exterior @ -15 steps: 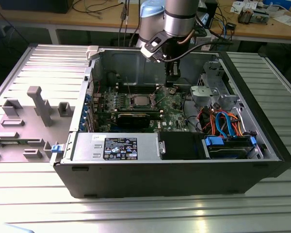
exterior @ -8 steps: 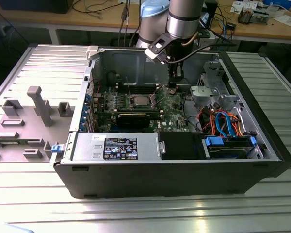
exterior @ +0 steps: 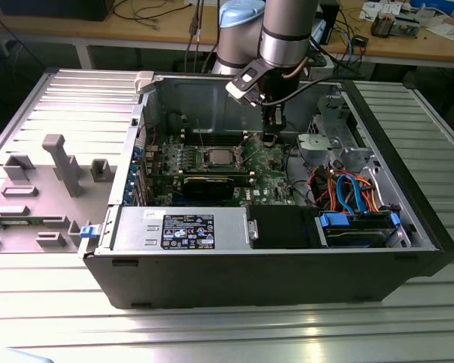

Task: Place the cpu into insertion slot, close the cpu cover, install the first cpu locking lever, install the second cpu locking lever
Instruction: 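Close the cpu cover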

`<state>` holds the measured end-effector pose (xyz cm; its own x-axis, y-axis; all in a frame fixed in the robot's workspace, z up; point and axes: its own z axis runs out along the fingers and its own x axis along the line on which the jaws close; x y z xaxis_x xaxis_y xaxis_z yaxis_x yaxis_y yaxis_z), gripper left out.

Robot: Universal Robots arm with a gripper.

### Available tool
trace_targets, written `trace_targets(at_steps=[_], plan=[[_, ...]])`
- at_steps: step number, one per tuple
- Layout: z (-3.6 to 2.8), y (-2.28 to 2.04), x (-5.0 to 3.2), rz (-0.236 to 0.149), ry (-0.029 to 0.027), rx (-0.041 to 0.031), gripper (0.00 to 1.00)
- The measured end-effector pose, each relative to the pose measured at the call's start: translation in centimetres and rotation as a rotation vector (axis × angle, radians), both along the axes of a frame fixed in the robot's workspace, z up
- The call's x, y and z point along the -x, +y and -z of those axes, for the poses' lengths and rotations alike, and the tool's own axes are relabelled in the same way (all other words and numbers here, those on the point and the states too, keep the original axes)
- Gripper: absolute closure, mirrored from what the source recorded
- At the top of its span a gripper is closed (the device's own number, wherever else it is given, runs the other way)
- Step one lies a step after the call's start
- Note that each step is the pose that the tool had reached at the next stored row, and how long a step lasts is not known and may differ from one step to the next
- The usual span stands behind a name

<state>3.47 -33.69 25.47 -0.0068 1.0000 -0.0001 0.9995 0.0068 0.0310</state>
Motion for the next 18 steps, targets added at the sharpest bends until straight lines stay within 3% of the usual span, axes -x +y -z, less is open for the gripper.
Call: trace_targets(at_steps=[18], plan=[[0.23,0.00,0.23,0.000,0.0004,-0.0001,0.89]])
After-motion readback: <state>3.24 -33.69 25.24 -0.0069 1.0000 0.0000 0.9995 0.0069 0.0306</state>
